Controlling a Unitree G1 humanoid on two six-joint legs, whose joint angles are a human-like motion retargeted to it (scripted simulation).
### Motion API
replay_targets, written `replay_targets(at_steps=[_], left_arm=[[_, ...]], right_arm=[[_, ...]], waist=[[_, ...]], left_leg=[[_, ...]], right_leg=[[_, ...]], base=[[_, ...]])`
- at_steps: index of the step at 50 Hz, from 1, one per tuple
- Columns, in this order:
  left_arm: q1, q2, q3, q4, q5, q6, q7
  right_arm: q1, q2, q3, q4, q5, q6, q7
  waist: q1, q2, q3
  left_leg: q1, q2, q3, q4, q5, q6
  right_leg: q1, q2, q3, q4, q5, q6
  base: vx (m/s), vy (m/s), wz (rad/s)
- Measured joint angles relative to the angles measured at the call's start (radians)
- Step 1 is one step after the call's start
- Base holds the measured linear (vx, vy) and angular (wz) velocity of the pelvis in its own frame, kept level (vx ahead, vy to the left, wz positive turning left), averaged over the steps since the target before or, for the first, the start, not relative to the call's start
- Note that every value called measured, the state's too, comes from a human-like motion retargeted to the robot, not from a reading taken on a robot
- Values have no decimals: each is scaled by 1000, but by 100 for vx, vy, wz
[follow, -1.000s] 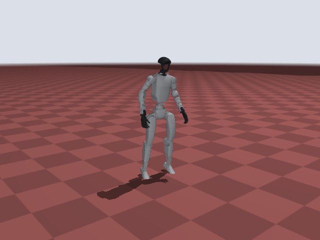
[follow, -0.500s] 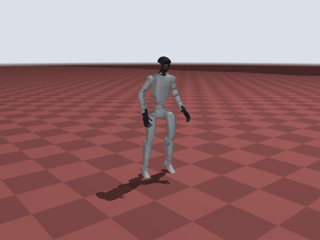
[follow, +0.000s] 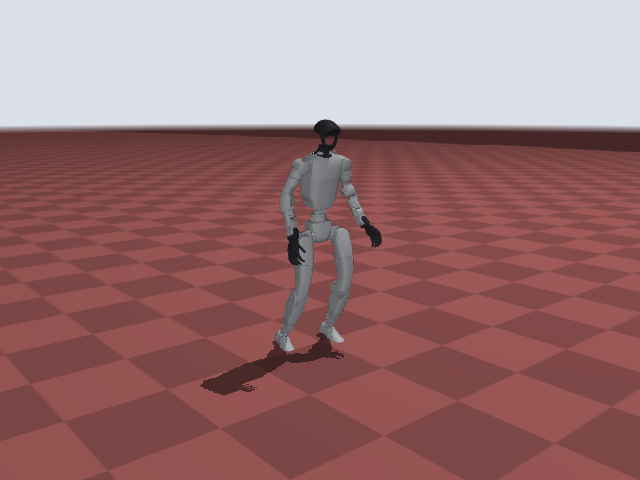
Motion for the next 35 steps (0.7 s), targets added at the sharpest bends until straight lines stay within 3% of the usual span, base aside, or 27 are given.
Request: replay_targets(at_steps=[3,5,6,13,18,20,22,23,25,27,30,31,32,35], left_arm=[[90,0,-23,-35,134,-11,-126],[137,-2,-30,-52,177,-18,-173],[142,1,-36,-54,180,-16,-179],[65,19,-72,-6,219,18,-164],[-41,-14,-66,60,238,36,-137],[-107,-16,-58,87,217,49,-115],[-166,4,-62,104,176,52,-79],[-187,18,-65,109,153,50,-56],[-190,33,-69,105,104,38,-9],[-135,26,-67,91,103,18,-3],[-40,11,-61,84,209,3,-100],[-12,10,-58,78,240,-3,-136],[14,11,-56,69,263,-8,-165],[61,26,-69,31,267,-9,-180]], right_arm=[[108,0,13,-68,-23,0,125],[143,10,27,-58,-48,11,190],[148,18,27,-43,-49,18,205],[131,54,-2,68,-28,41,185],[16,26,41,159,-92,71,227],[-64,-1,50,197,-87,82,222],[-133,-32,57,211,-38,65,181],[-156,-45,55,207,-8,46,145],[-153,-56,45,169,22,16,89],[-79,-48,38,106,10,4,75],[30,-29,51,47,-26,4,154],[54,-22,52,40,-43,6,189],[76,-15,52,31,-58,9,218],[127,2,37,-8,-63,16,248]], waist=[[11,0,-95],[4,3,-126],[0,1,-124],[-16,13,12],[-33,35,83],[-50,45,148],[-65,42,185],[-65,36,175],[-56,17,105],[-31,-1,21],[0,2,-81],[1,9,-99],[0,13,-112],[-18,8,-101]], left_leg=[[101,0,-34,-366,465,-127],[135,15,-28,-483,565,-207],[145,16,-16,-498,557,-216],[218,22,-15,-403,452,-181],[232,14,-88,-361,355,-199],[242,9,-93,-245,101,-143],[156,7,-84,9,-190,-17],[71,8,-79,150,-277,59],[-61,10,-51,253,-283,107],[-41,0,-19,79,-89,22],[86,-4,-28,-329,391,-106],[114,8,-26,-418,497,-150],[138,19,-17,-489,575,-188],[172,27,45,-543,593,-216]], right_leg=[[112,12,-9,-409,550,138],[144,7,-74,-521,684,173],[154,2,-104,-528,675,165],[245,37,-78,-425,534,101],[281,42,-94,-404,466,82],[301,39,-63,-291,204,39],[235,27,-73,-49,-133,-44],[160,19,-85,87,-252,-94],[20,-2,-90,207,-294,-123],[-6,-10,-59,84,-79,-45],[72,12,-43,-292,468,100],[93,18,-61,-377,575,132],[111,21,-79,-444,652,157],[135,18,-102,-496,656,163]], base=[[23,0,-8],[16,0,8],[10,0,17],[2,2,34],[1,4,16],[-7,7,23],[-13,6,21],[-9,3,-1],[2,3,-29],[19,4,-60],[22,2,-61],[16,-1,-45],[12,-2,-32],[3,0,-6]])
